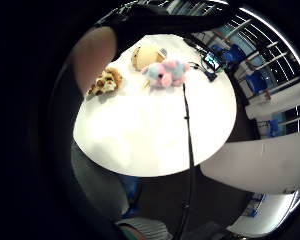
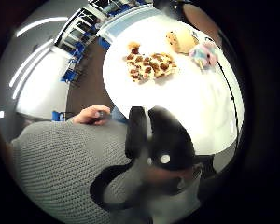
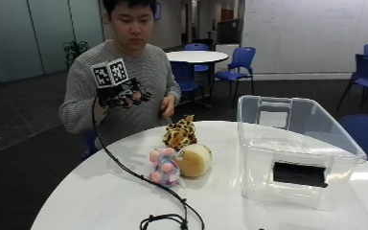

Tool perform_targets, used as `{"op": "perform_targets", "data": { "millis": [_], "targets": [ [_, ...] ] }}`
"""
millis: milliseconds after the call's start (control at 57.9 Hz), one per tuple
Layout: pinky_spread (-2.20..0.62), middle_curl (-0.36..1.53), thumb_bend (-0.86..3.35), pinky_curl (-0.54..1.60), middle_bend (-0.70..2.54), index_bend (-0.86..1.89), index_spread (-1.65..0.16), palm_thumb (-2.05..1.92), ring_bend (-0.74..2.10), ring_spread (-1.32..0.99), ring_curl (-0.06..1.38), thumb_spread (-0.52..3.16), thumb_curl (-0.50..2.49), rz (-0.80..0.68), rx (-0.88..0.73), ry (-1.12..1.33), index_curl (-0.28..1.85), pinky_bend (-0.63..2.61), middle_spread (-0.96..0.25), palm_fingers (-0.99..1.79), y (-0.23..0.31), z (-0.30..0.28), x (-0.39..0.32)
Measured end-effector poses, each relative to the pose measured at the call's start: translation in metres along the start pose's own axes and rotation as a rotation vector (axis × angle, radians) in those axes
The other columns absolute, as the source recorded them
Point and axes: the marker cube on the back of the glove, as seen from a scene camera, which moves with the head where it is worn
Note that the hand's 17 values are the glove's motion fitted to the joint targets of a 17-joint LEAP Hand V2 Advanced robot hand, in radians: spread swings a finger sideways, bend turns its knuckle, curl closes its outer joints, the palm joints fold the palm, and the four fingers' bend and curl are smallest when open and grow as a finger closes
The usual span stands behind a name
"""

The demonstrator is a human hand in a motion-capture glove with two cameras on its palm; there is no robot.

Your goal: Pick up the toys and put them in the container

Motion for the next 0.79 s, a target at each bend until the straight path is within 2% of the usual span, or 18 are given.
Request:
{"op": "perform_targets", "data": {
  "millis": [121, 276, 587, 708, 794],
  "targets": [
    [0.01, 0.06, 0.03, 0.14, 0.16, 0.22, -0.27, 0.01, 0.25, -0.10, 0.07, 0.91, 0.05, 0.003, -0.008, 0.001, 0.11, 0.44, -0.14, 0.16, -0.003, 0.000, 0.001],
    [0.02, 0.11, 0.02, 0.19, 0.17, 0.22, -0.35, -0.01, 0.27, -0.14, 0.10, 1.24, 0.10, 0.012, -0.022, -0.003, 0.17, 0.47, -0.17, 0.13, -0.004, 0.000, 0.005],
    [0.02, 0.19, -0.01, 0.25, 0.18, 0.21, -0.39, -0.02, 0.29, -0.16, 0.15, 1.43, 0.18, 0.006, -0.039, -0.005, 0.26, 0.49, -0.19, 0.08, -0.020, -0.004, 0.013],
    [0.02, 0.20, -0.02, 0.27, 0.17, 0.20, -0.39, -0.02, 0.30, -0.16, 0.16, 1.45, 0.20, 0.014, -0.022, 0.035, 0.29, 0.52, -0.20, 0.08, -0.066, -0.019, 0.033],
    [0.02, 0.21, -0.01, 0.29, 0.17, 0.19, -0.40, -0.01, 0.32, -0.17, 0.18, 1.46, 0.21, 0.057, -0.047, 0.057, 0.30, 0.56, -0.20, 0.09, -0.119, -0.027, 0.061]
  ]
}}
